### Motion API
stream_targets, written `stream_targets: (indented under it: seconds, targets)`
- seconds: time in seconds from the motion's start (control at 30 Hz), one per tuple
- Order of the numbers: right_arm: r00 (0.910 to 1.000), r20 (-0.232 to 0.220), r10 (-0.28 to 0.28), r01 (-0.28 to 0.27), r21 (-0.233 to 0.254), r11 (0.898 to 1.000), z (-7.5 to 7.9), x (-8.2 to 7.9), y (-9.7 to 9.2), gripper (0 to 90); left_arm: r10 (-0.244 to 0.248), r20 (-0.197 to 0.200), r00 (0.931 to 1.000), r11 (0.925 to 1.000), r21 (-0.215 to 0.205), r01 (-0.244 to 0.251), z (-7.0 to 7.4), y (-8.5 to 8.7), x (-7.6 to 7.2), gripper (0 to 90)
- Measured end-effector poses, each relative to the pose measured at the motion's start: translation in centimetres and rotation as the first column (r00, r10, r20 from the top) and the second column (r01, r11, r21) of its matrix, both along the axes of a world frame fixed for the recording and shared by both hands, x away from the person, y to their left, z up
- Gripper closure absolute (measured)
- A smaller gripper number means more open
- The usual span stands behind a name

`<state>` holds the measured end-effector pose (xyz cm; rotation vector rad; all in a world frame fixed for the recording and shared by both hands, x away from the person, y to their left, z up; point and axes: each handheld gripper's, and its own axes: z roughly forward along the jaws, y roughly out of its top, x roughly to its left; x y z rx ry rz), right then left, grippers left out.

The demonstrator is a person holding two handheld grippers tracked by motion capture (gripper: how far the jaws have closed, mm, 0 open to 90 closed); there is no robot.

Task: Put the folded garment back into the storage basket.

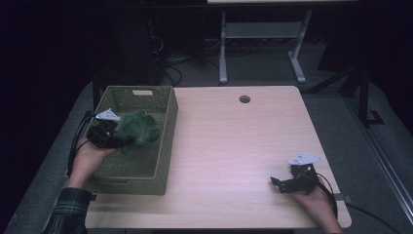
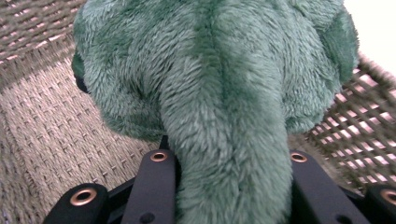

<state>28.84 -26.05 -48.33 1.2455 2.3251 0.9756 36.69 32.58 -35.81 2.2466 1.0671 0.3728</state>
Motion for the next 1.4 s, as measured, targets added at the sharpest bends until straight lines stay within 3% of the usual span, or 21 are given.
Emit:
stream_targets:
  seconds: [0.2, 0.57, 0.87, 1.0, 1.23, 1.4]
  targets:
    - [1.0000, 0.000, 0.000, 0.000, 0.000, 1.000, 0.0, 0.0, 0.0, 1.5, -0.002, -0.015, 0.9999, 0.9996, 0.030, 0.002, -1.3, 0.1, 0.7, 68.2]
    - [1.0000, 0.004, 0.002, -0.002, -0.002, 1.000, 0.0, 0.0, 0.0, 1.5, 0.018, -0.089, 0.9959, 0.9971, 0.075, -0.011, -4.1, 0.3, 1.4, 64.5]
    - [1.0000, 0.004, 0.002, -0.002, -0.002, 1.000, 0.0, 0.0, 0.0, 1.6, 0.025, -0.110, 0.9936, 0.9969, 0.077, -0.016, -4.7, 0.1, 1.6, 47.2]
    - [1.0000, 0.004, 0.002, -0.002, -0.002, 1.000, 0.0, 0.0, 0.0, 1.6, 0.026, -0.111, 0.9935, 0.9977, 0.065, -0.018, -4.7, 0.2, 1.7, 36.8]
    - [1.0000, 0.004, 0.002, -0.002, -0.002, 1.000, 0.0, 0.0, 0.0, 1.5, 0.036, -0.066, 0.9971, 0.9979, 0.057, -0.032, -4.3, 0.4, 1.5, 18.4]
    - [1.0000, 0.004, 0.002, -0.002, -0.002, 1.000, 0.0, 0.0, 0.0, 1.6, 0.034, -0.031, 0.9989, 0.9981, 0.052, -0.033, -3.6, 0.4, 1.1, 15.7]
